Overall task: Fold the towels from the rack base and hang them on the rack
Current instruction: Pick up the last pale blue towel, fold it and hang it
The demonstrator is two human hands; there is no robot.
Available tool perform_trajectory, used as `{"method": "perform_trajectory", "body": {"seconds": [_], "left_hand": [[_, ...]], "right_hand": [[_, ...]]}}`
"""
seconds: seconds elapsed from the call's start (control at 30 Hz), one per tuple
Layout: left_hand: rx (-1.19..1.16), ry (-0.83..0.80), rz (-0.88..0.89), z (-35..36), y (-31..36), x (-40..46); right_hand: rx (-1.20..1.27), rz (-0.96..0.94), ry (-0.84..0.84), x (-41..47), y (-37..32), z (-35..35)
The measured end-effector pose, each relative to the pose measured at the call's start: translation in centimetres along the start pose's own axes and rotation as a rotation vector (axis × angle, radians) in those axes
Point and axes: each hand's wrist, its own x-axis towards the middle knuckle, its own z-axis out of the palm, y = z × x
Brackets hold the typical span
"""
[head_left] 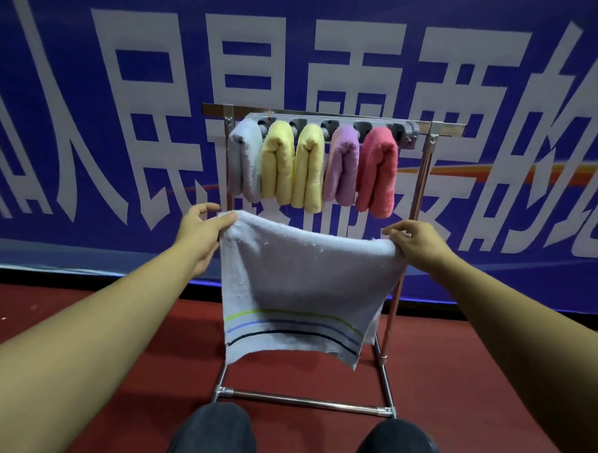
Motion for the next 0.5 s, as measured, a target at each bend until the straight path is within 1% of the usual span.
{"method": "perform_trajectory", "body": {"seconds": [0.13, 0.27, 0.4, 0.5], "left_hand": [[0.251, -0.083, 0.106, -0.8, -0.1, -0.1], [0.427, -0.134, 0.162, -1.3, 0.0, -0.2], [0.617, -0.181, 0.252, -1.4, 0.3, -0.9], [0.718, -0.190, 0.261, -1.8, 0.2, -0.8]], "right_hand": [[0.124, 0.119, -0.019, 0.0, 0.2, 0.2], [0.193, 0.227, -0.120, 0.0, 0.4, 0.0], [0.110, 0.195, -0.236, 0.1, 1.1, -0.1], [0.029, 0.170, -0.238, 0.2, 1.4, -0.1]]}}
